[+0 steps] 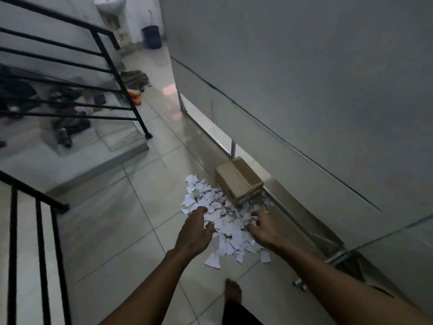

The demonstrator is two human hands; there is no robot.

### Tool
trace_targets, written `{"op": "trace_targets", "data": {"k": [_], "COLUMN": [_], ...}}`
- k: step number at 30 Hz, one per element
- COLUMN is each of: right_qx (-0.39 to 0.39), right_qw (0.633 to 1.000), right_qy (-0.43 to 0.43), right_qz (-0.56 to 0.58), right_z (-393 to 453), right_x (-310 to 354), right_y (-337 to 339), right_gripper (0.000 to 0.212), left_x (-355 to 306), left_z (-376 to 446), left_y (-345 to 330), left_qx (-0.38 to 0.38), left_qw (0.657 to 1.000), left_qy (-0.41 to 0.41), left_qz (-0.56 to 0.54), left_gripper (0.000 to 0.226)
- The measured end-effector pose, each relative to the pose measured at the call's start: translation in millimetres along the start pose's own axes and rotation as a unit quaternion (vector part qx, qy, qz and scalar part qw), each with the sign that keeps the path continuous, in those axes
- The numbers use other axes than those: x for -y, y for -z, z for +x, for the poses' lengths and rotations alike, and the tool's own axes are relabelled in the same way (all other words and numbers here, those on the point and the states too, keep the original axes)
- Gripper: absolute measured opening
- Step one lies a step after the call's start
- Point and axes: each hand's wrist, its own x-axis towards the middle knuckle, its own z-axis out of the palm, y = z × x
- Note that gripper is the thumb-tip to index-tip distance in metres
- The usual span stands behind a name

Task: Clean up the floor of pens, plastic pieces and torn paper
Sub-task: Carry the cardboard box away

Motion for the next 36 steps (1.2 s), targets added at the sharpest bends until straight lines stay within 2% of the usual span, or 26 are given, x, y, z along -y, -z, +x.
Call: {"op": "trace_targets", "data": {"k": [4,13,19,23,26,30,36], "right_qx": [0.006,0.005,-0.033,-0.074,-0.097,-0.138,-0.172], "right_qw": [0.998,0.991,0.982,0.968,0.953,0.937,0.907], "right_qy": [-0.056,-0.125,-0.172,-0.217,-0.254,-0.278,-0.319], "right_qz": [0.022,0.038,0.070,0.105,0.134,0.162,0.213], "right_z": [45,126,182,220,245,269,295], "right_x": [23,69,107,138,166,199,217], "right_y": [-8,-11,-33,-59,-79,-100,-116], "right_gripper": [0.062,0.055,0.049,0.048,0.047,0.048,0.040], "left_x": [24,59,83,105,126,145,160], "left_z": [48,157,242,302,346,393,436], "left_y": [21,71,95,116,133,153,148], "left_qx": [0.037,0.065,0.125,0.185,0.219,0.256,0.299], "left_qw": [0.999,0.997,0.992,0.981,0.969,0.952,0.933], "left_qy": [0.019,0.028,-0.012,-0.061,-0.106,-0.148,-0.173], "left_qz": [0.000,0.007,0.003,0.017,0.052,0.083,0.098], "left_gripper": [0.039,0.043,0.043,0.054,0.044,0.045,0.044]}}
